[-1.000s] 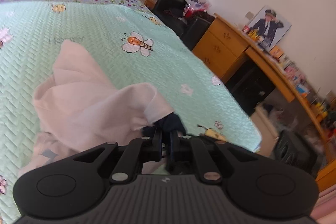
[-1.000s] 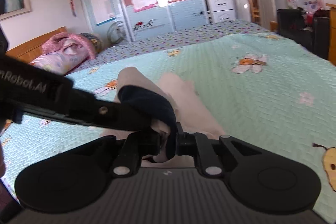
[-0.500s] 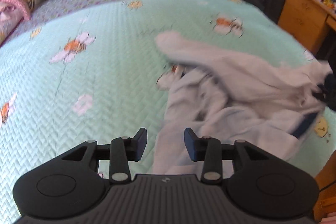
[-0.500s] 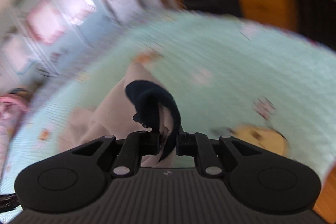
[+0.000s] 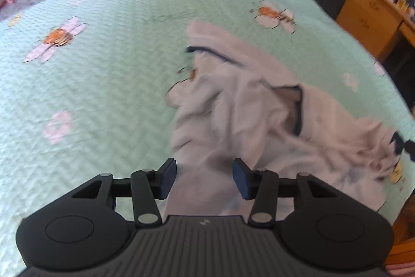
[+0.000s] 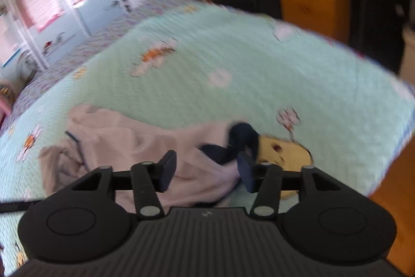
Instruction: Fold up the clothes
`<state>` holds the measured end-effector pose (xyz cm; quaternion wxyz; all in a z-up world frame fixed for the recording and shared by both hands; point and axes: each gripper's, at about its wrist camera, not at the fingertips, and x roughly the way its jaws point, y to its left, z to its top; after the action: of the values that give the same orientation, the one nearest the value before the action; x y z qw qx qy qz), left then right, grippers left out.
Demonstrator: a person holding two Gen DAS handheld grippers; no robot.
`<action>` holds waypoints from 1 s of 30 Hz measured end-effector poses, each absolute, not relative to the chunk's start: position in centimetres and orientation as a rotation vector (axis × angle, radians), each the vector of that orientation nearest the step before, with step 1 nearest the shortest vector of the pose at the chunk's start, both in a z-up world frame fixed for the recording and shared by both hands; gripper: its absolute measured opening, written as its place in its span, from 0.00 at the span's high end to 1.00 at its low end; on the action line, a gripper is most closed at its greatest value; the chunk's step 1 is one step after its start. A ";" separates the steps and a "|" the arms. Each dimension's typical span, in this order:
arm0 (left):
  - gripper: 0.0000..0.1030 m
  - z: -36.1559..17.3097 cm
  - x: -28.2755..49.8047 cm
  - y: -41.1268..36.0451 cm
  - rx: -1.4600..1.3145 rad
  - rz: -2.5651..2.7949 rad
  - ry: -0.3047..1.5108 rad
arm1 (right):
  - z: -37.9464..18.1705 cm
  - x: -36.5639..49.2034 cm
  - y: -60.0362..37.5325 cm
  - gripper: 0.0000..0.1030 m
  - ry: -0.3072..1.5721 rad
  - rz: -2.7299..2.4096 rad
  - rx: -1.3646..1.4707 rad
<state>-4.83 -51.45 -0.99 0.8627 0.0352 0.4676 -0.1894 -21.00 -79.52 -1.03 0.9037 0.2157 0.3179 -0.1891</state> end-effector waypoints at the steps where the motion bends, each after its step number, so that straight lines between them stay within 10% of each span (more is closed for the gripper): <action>1: 0.49 -1.0 -4.5 -52.0 0.071 -0.401 0.975 | -0.7 -21.0 -79.0 0.45 0.644 -0.370 0.432; 8: 0.49 -3.3 -2.5 -55.0 0.123 -0.423 0.972 | -1.1 -20.9 -76.6 0.40 0.671 -0.264 0.442; 10: 0.93 -4.0 -3.1 -55.2 0.149 -0.447 0.990 | -1.6 -21.0 -76.3 0.40 0.692 -0.268 0.445; 30: 1.00 -1.8 -11.4 -49.2 0.256 -0.334 0.964 | -2.8 -22.1 -71.9 0.40 0.743 -0.154 0.364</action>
<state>-11.39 -49.19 -1.79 0.8648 0.1221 0.4602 -0.1594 -22.07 -71.91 -2.84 0.9127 0.1767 0.3607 -0.0746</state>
